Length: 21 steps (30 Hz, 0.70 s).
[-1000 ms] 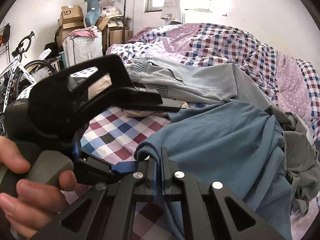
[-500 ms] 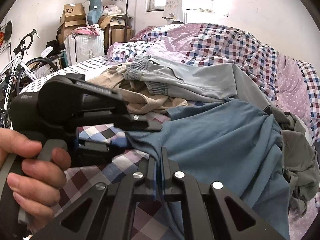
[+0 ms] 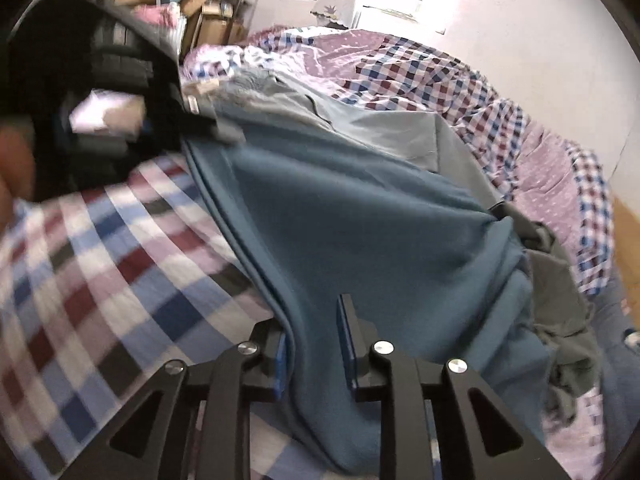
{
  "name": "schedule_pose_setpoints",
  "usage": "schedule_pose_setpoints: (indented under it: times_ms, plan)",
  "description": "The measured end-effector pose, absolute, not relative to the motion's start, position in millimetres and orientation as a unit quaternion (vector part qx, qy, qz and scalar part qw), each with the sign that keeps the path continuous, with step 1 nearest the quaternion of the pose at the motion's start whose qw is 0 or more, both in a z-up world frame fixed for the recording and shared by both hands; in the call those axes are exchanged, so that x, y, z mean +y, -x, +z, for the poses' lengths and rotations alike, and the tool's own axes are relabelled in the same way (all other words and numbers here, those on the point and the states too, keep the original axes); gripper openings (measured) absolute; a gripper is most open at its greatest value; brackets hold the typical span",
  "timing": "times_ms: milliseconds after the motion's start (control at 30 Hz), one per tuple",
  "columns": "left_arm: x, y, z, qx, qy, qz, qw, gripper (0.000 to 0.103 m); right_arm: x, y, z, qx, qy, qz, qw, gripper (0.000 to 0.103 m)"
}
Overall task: Fold clothes
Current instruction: 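Lift the teal shirt with both grippers and pull it out of the pile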
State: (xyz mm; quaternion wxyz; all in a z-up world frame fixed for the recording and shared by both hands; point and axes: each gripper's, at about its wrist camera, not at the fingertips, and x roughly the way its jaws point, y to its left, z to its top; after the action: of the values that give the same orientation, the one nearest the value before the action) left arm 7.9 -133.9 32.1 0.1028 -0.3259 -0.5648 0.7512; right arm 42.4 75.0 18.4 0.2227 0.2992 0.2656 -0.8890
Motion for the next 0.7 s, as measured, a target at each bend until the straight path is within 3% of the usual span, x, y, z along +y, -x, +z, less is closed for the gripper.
schedule_pose_setpoints:
  times_ms: [367, 433, 500, 700]
  plan:
    - [-158, -24, 54, -0.566, 0.271, 0.772, 0.095, 0.0, 81, -49, 1, 0.345, -0.278, -0.881, 0.165, 0.022]
    - [-164, -28, 56, -0.567, 0.265, 0.775, 0.089, 0.0, 83, -51, 3, 0.343, -0.274, -0.884, 0.162, 0.02]
    - [-171, -32, 56, -0.569, 0.263, 0.775, 0.082, 0.0, 84, -55, 7, 0.341, -0.269, -0.887, 0.159, 0.004]
    - [-179, -52, 63, -0.552, 0.25, 0.793, 0.069, 0.0, 72, -83, 33, 0.336, -0.246, -0.89, 0.184, 0.003]
